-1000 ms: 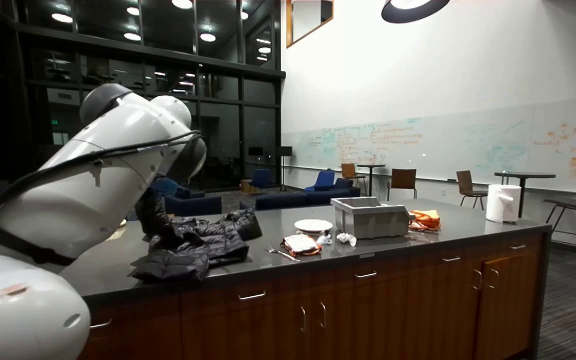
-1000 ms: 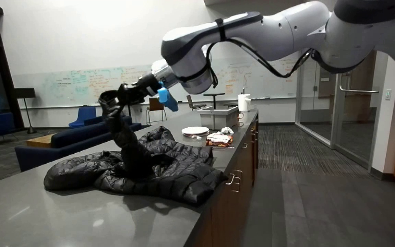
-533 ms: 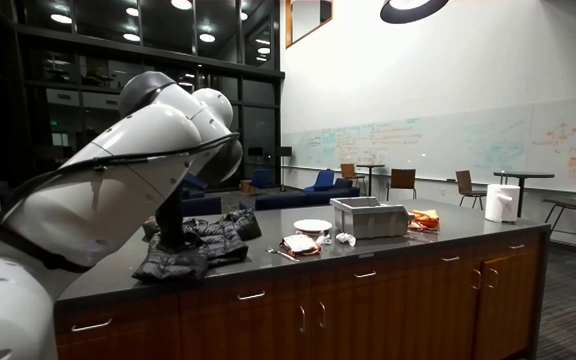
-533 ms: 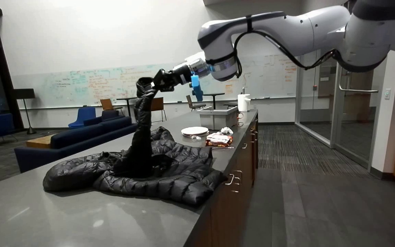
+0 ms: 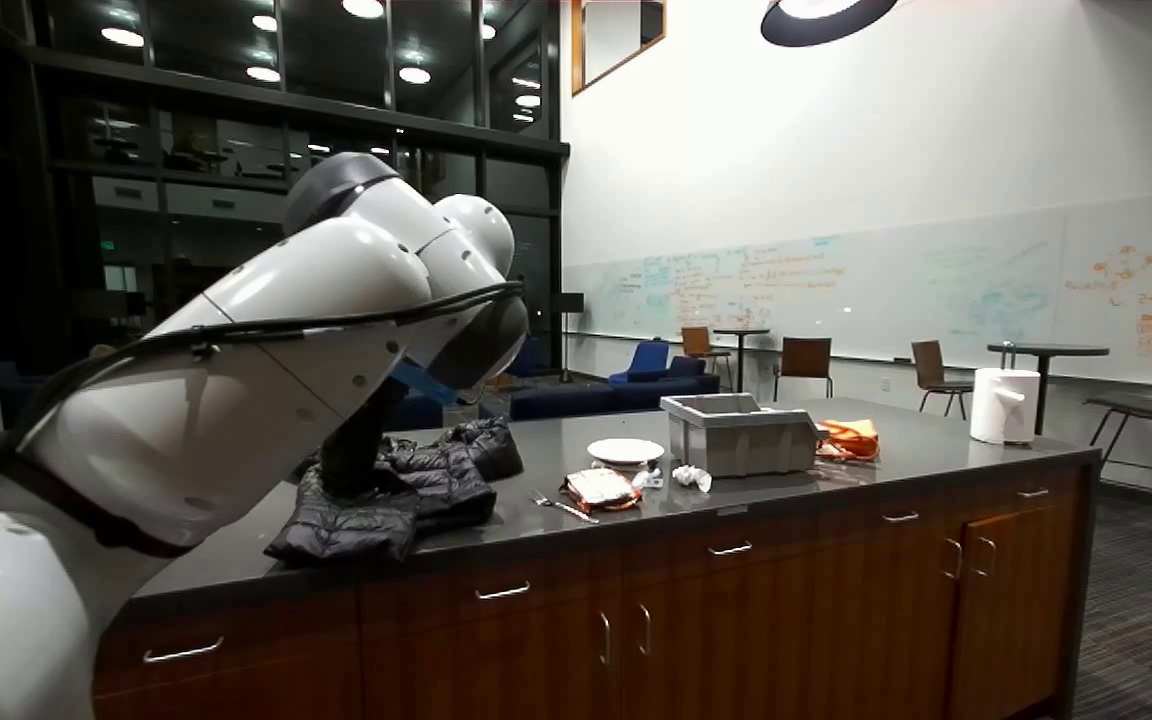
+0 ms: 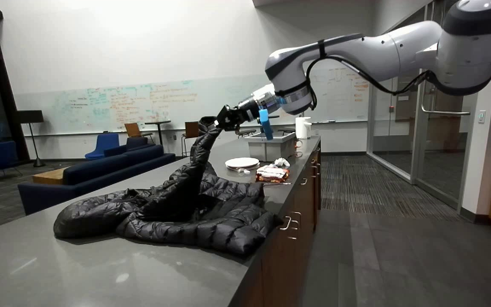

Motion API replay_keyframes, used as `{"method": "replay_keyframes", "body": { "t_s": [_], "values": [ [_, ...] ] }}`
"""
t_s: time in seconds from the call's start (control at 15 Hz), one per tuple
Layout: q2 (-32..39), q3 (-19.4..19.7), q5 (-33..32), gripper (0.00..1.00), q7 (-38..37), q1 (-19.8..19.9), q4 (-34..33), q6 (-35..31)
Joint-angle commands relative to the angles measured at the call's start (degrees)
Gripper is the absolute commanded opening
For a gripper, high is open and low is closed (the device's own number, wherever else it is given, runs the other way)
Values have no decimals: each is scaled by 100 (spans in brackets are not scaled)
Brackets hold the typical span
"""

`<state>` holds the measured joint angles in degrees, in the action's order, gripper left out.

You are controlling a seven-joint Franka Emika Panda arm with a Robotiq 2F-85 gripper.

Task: Move the jacket slightly to the right

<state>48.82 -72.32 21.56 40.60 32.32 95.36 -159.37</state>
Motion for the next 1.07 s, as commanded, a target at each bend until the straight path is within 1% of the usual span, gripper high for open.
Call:
{"method": "replay_keyframes", "body": {
  "t_s": [0.0,0.4,0.6,1.0],
  "values": [
    [192,-37,13,1,-126,272,105,-58],
    [337,289,20,1,-496,350,-8,-49],
    [403,457,19,1,-684,329,-69,-32],
    [555,675,23,1,-978,309,-193,-11]
  ]
}}
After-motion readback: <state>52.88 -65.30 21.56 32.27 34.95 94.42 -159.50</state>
